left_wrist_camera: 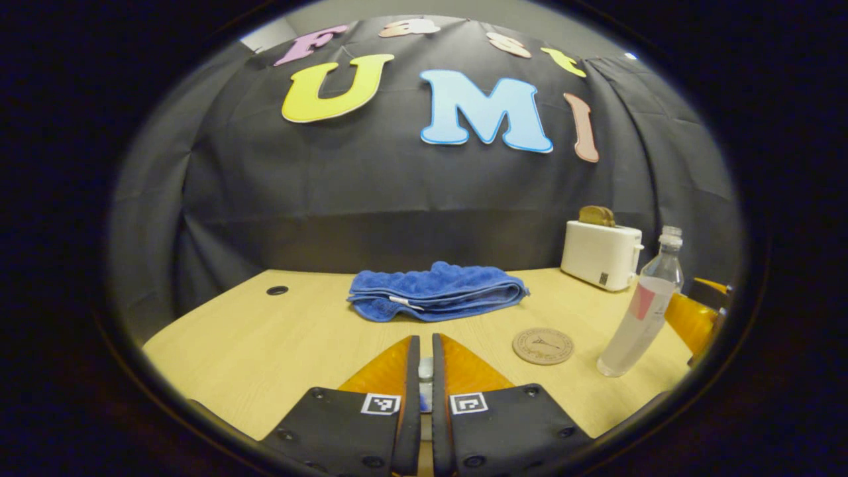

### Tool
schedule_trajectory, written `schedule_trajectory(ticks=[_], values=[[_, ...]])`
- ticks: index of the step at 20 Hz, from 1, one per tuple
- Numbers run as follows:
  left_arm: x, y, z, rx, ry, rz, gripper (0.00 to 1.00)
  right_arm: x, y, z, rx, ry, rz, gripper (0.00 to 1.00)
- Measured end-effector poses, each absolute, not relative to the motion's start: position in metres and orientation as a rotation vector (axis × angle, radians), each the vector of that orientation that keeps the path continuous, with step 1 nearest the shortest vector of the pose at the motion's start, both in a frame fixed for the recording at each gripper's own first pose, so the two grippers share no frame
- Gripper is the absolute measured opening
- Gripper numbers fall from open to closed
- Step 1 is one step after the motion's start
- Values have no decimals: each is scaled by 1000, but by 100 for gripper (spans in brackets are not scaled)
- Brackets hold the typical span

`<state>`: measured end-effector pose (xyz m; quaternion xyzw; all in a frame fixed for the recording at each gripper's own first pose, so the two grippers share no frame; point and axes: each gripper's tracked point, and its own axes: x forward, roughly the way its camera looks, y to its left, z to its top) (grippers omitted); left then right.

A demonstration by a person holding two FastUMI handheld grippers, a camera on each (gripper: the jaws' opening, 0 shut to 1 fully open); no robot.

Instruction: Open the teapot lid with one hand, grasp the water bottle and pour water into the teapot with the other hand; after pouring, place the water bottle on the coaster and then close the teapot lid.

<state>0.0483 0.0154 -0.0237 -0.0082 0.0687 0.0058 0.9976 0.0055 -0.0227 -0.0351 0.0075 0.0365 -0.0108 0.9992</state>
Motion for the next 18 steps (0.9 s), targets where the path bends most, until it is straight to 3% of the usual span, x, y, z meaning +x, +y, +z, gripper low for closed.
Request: schedule_trajectory(ticks=[6,17,18], values=[[42,39,-5,-46,100,26,14,19,-19,-48,0,116,-9,98],[34,155,-15,-38,110,191,14,49,-12,-77,-62,218,-33,97],[33,162,-17,-41,114,199,14,50,-12,-81,-73,227,-41,93]])
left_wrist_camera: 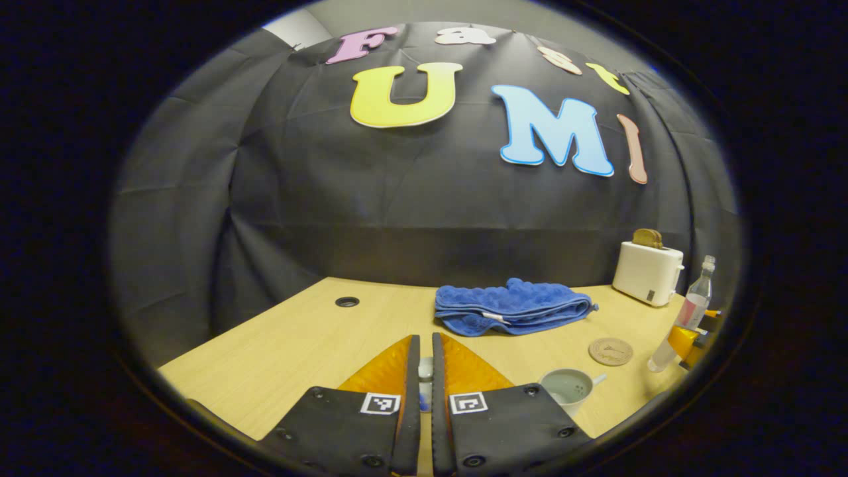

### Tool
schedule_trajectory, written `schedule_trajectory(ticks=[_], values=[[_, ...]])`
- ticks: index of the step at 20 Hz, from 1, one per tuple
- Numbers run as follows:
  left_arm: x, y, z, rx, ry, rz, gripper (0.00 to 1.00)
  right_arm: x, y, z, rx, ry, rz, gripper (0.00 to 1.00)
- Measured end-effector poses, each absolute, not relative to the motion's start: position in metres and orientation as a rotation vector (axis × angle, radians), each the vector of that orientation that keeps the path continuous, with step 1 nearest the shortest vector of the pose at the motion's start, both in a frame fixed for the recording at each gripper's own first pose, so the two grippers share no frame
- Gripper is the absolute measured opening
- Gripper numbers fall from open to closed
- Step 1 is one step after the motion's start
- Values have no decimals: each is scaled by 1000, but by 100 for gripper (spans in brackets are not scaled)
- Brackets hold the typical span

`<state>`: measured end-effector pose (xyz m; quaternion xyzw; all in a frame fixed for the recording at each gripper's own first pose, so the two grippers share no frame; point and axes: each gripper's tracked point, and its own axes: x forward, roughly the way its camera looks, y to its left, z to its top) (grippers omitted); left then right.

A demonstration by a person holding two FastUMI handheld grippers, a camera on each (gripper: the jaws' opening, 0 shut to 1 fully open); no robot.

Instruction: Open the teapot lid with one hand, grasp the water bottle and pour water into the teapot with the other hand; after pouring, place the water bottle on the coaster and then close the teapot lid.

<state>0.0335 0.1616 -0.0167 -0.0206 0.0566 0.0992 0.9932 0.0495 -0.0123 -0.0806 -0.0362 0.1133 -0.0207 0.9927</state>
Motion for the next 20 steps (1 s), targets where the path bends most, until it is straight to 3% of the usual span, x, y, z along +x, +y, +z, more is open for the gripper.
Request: schedule_trajectory(ticks=[2,6,14,20], values=[[31,172,-20,-50,120,210,13,52,-11,-81,-77,235,-49,84],[25,193,-25,-47,126,240,14,53,-1,-75,-147,234,-41,79],[16,214,-30,-43,127,260,14,58,42,-19,-621,70,-37,78],[13,219,-32,-45,125,257,14,61,79,-19,-897,13,11,78]])
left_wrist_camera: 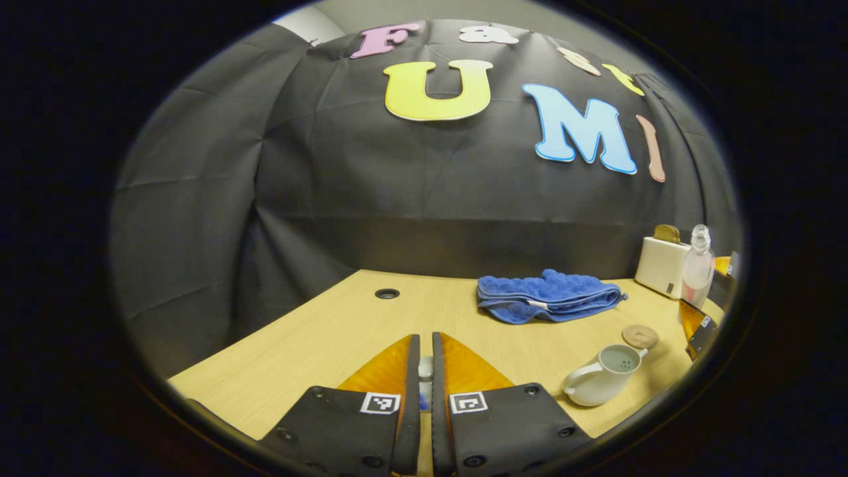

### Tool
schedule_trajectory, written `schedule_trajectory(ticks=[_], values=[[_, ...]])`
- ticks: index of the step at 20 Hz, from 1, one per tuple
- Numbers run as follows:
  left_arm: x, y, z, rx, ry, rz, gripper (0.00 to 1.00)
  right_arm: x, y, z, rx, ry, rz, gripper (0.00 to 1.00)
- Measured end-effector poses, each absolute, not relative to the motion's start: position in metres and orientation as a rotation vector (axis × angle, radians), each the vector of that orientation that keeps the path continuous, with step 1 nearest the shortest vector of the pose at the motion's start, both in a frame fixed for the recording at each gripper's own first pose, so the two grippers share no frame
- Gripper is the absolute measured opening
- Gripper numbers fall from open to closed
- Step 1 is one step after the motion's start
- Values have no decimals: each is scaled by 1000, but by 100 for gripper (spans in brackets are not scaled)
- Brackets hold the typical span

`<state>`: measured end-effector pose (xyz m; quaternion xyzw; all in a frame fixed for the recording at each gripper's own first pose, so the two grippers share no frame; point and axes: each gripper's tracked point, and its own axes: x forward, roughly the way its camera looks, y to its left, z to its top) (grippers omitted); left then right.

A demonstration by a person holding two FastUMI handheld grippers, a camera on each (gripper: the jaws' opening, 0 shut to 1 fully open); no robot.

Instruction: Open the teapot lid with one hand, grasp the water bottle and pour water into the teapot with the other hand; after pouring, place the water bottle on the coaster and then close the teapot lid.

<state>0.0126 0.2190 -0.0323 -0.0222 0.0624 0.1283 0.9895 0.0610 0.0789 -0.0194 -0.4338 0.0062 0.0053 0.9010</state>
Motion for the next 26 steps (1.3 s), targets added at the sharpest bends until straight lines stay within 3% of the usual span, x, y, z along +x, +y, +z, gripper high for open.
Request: schedule_trajectory(ticks=[14,26], values=[[13,215,-36,-50,131,235,14,68,97,-50,-1461,-41,53,78],[16,210,-44,-41,157,222,14,75,101,-30,-1724,-151,43,78]])
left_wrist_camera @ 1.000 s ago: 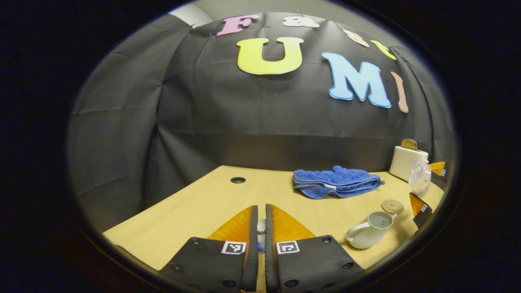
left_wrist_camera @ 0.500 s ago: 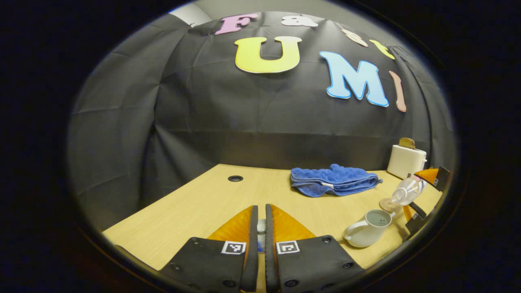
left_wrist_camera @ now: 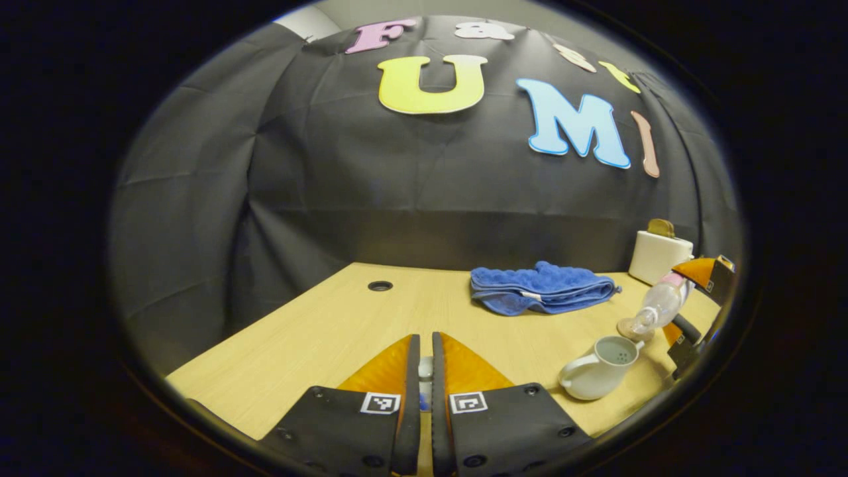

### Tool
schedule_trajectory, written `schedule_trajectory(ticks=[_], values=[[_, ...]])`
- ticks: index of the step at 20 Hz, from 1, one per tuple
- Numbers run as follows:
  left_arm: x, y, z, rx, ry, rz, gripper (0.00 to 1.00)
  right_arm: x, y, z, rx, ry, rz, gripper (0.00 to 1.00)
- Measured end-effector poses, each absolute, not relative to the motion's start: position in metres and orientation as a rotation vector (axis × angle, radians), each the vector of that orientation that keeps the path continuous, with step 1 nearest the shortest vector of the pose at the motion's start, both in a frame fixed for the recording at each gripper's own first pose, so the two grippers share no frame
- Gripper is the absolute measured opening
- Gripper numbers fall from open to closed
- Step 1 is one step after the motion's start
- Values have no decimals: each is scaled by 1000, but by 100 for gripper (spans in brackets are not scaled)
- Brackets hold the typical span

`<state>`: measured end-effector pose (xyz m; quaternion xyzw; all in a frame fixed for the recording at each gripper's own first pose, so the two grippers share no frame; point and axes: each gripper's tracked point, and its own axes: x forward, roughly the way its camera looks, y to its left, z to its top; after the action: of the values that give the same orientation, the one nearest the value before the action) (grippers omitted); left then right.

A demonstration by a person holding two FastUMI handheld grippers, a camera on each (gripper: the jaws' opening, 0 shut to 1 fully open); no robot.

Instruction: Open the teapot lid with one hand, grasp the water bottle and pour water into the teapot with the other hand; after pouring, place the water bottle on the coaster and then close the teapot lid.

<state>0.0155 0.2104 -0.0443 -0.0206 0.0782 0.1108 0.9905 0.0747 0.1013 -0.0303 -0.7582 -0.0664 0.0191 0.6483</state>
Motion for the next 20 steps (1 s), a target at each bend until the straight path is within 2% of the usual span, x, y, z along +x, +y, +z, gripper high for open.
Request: schedule_trajectory(ticks=[20], values=[[16,207,-53,-23,184,211,13,81,104,-9,-1832,-249,-7,78]])
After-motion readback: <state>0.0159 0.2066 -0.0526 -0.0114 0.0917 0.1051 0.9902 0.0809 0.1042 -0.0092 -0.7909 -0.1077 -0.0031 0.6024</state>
